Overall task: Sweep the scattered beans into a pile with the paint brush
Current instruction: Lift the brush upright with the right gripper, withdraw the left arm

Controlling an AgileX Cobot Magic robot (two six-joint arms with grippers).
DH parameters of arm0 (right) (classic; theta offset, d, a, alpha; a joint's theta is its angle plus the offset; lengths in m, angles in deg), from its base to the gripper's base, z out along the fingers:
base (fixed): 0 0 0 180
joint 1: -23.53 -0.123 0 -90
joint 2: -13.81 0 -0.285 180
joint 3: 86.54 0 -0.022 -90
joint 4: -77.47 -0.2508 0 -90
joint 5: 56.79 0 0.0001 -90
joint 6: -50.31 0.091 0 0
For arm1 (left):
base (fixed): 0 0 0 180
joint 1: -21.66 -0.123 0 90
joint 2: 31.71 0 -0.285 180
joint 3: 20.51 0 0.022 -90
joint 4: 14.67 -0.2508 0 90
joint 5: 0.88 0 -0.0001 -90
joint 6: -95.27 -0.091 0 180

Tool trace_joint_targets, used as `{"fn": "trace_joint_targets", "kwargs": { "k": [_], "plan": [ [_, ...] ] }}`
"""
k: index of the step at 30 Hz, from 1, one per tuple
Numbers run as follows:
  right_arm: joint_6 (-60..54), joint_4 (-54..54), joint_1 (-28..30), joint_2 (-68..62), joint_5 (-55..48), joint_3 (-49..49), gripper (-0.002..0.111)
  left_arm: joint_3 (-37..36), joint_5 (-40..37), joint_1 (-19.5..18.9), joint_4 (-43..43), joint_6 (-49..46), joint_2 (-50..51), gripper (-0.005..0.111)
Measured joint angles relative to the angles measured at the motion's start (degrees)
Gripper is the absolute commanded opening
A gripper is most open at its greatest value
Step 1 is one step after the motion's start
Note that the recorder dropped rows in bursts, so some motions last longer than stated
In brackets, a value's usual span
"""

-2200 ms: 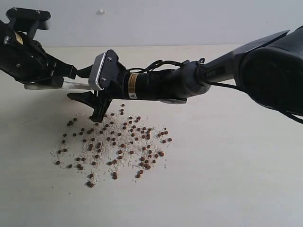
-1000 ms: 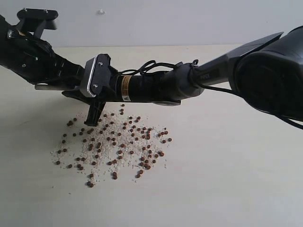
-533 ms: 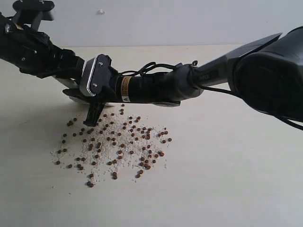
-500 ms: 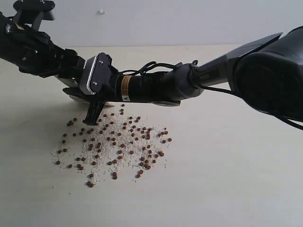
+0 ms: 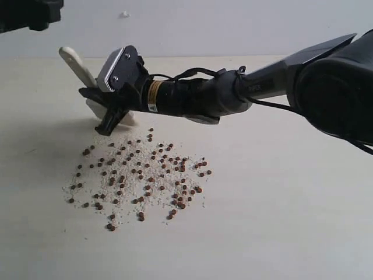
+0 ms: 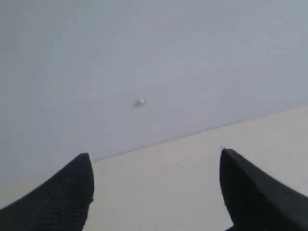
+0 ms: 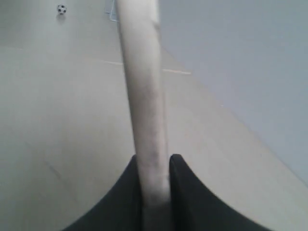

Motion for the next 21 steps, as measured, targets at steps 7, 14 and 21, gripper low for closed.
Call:
{"fn": "trace_joint_targets", "kwargs": {
  "k": [7, 14, 21],
  "plan": [
    [40.0, 22.0, 2.0, 6.9, -3.6, -5.4, 0.000, -9.4, 12.7, 0.0, -12.4, -0.2, -5.8, 0.069],
    [67.3, 49.2, 3.0, 11.6, -1.6, -5.5, 0.000, -13.5, 23.7, 0.0, -32.2, 13.9, -5.9, 0.069],
    [77.7, 52.6, 9.0, 14.0, 9.6, -5.5, 0.000, -13.6, 27.4, -1.7, -39.2, 25.1, -5.9, 0.069]
  ]
}}
